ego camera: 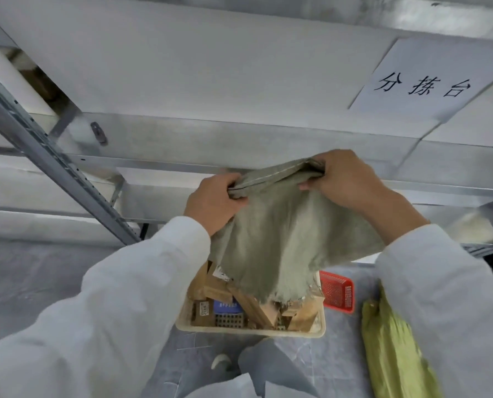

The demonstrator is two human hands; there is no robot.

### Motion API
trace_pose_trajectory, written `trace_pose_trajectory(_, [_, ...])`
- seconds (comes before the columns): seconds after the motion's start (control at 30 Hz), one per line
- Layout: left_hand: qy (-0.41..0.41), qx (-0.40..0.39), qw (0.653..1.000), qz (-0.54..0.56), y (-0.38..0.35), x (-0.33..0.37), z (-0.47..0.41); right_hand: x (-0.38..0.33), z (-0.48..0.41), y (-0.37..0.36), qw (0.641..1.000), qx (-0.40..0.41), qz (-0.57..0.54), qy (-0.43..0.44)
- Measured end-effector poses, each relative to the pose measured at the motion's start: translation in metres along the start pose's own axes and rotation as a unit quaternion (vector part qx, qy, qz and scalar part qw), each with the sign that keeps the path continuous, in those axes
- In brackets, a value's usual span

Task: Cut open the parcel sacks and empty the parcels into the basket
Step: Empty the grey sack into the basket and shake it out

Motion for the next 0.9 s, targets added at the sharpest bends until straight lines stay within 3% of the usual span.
trace_pose_trajectory(0.07, [-0.029,0.113,0.993,0.023,0.027,0.005,0.005,-0.008,0.004,0.02,0.994,0.096,-0.034,0.024])
trace_pose_trajectory(0.13, [-0.083,0.171,0.981,0.047,0.051,0.023,0.01,-0.02,0.01,0.041,0.98,0.179,-0.063,0.052])
trace_pose_trajectory(0.43, [-0.161,0.194,0.967,0.033,0.116,0.078,0.018,-0.069,0.02,0.103,0.969,0.221,-0.034,0.106])
trace_pose_trajectory(0.53, [-0.156,0.192,0.969,0.017,0.12,0.067,0.025,-0.076,0.025,0.094,0.971,0.206,-0.013,0.117])
trace_pose_trajectory(0.73, [-0.091,0.161,0.983,-0.008,0.104,0.006,0.047,-0.053,0.032,0.035,0.993,0.091,0.045,0.058])
trace_pose_trajectory(0.9, [-0.069,0.125,0.99,0.005,0.092,-0.002,0.051,-0.049,0.037,0.026,0.994,0.096,0.023,0.049])
Point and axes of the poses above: each hand's wrist, its own z-axis away from the middle knuckle, its own y-axis out of the back of the hand, x = y × z, the point moved 7 cm from there along -z, towards the middle knuckle, and after that the axes turned 8 degrees about y, right-handed, at the moved point
